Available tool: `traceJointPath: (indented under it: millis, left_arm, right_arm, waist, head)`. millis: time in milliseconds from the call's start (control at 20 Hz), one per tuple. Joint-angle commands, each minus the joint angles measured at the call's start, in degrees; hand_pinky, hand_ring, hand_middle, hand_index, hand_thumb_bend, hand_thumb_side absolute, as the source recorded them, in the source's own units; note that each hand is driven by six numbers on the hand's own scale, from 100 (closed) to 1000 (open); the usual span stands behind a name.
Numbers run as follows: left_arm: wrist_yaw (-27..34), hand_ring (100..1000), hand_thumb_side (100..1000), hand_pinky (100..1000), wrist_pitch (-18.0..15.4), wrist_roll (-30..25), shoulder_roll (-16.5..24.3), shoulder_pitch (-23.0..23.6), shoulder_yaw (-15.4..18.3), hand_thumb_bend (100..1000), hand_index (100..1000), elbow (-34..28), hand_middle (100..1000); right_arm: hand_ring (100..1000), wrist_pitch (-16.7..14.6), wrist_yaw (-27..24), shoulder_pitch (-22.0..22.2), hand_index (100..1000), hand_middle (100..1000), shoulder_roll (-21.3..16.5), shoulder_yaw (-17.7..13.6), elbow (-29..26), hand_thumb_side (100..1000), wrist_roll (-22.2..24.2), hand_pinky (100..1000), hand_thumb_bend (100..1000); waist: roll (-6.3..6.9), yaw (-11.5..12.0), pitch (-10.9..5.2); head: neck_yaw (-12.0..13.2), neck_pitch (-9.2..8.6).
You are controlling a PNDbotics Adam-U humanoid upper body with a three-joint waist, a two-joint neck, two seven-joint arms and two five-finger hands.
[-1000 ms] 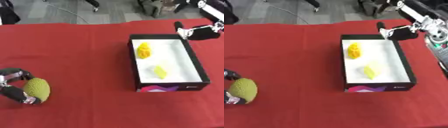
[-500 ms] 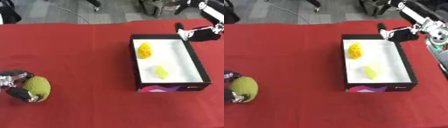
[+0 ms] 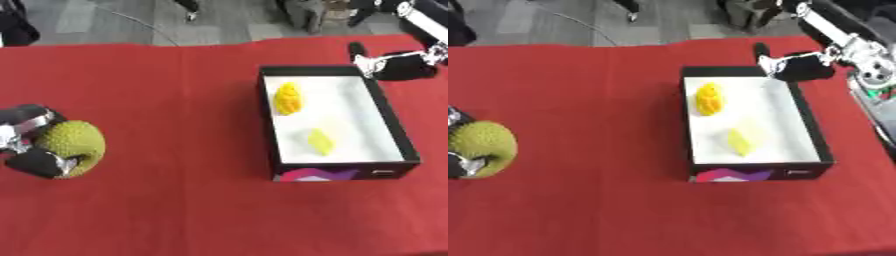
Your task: Pick up the objects with one hand, pass them to the other hand, and then place them into the box on the other side of the table.
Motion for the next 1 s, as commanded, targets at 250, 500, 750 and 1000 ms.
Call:
traceJointPath:
  millis: [250,500,750,1000]
  left_arm:
    - [-4.7,480,317,614,18.1,-8.8,0.0,-1.8,7.7,100,538,-10.1,405]
    - [2.4,452,459,593,14.1,7.2,-1.9,-1.6,7.4,100,533,-12.6,377]
    - [9.1,450,488,591,7.9,22.5,-3.0,-0.9,4.4,100,537,-12.7,376]
    - [10.1,448,512,596,2.5,31.4,-4.4,-0.5,1.3,100,537,-12.4,375]
  right_arm:
    - [1000,-2.4,-6.1,-2.8,919,728,1.2,0.2,-5.8,171,4.0,1000,100]
    - [1000,-1.1,-6.1,-7.2,933,763,6.1,2.7,-9.1,108,12.2,1000,100]
    - [1000,-0.6,-3.9,-12.9,942,778,12.3,6.3,-8.8,140,19.1,1000,100]
    - [1000,-1.0,0.5,-16.4,949,791,17.8,9.6,-7.1,145,24.8,1000,100]
  waist:
    - [0.17,0.2,-1.69]
    - [0.25,-0.1,-1.81]
    - [0.35,-0.2,-1.91]
    - [0.15,-0.4,-1.93]
  head:
    - [-1.2,-0.33]
    - [-2.2,-0.43]
    - [-3.3,-0.59]
    - [-3.8,-0.56]
